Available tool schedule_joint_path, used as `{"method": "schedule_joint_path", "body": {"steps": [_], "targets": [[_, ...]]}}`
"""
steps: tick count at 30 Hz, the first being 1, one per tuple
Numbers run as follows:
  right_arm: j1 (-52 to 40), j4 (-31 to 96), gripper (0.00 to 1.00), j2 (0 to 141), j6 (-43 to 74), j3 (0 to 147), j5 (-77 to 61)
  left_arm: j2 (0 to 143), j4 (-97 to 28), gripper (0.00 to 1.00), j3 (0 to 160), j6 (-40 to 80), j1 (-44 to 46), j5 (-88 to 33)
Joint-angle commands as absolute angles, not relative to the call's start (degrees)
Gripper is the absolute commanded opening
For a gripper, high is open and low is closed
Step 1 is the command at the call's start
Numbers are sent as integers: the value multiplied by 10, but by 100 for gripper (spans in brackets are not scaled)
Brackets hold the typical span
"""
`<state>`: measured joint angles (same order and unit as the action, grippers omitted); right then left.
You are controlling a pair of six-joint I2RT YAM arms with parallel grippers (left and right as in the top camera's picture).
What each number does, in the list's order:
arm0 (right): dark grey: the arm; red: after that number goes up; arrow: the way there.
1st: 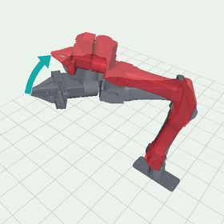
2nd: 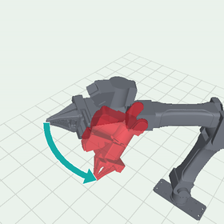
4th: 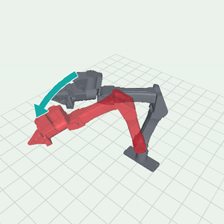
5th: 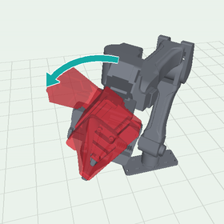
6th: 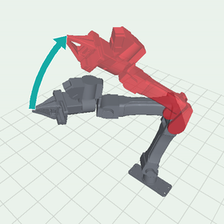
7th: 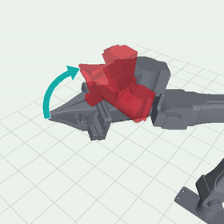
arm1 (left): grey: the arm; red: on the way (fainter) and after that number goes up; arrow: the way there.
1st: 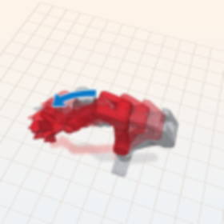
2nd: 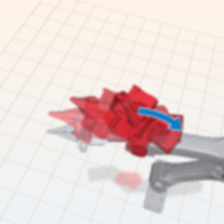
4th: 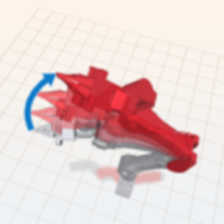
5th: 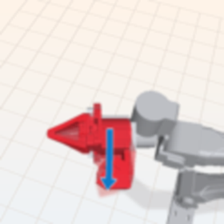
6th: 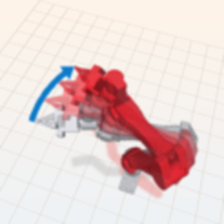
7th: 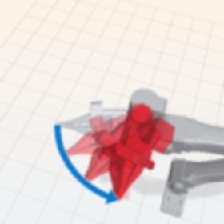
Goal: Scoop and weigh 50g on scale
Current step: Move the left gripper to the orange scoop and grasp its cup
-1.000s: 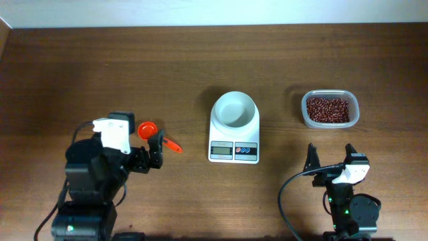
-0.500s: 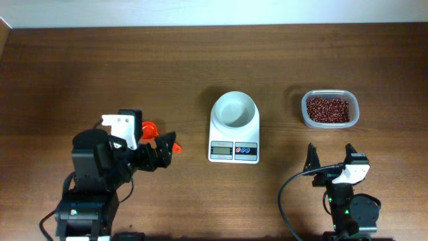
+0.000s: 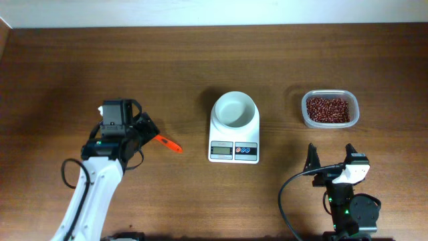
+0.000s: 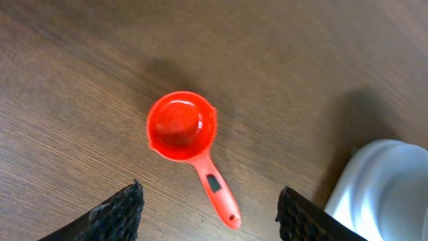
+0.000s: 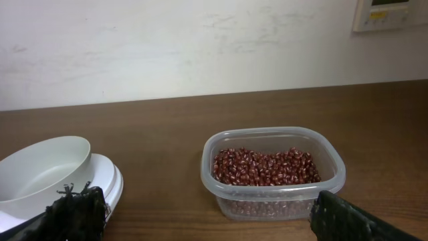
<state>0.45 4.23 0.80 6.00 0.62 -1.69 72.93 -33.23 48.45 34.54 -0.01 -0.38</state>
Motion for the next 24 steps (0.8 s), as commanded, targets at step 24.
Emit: {"method": "schedule_joint_path", "body": {"steps": [24], "targets": [[8,45,99,4,60,3,-14,992,-200,27,492,403,-41,4]]}}
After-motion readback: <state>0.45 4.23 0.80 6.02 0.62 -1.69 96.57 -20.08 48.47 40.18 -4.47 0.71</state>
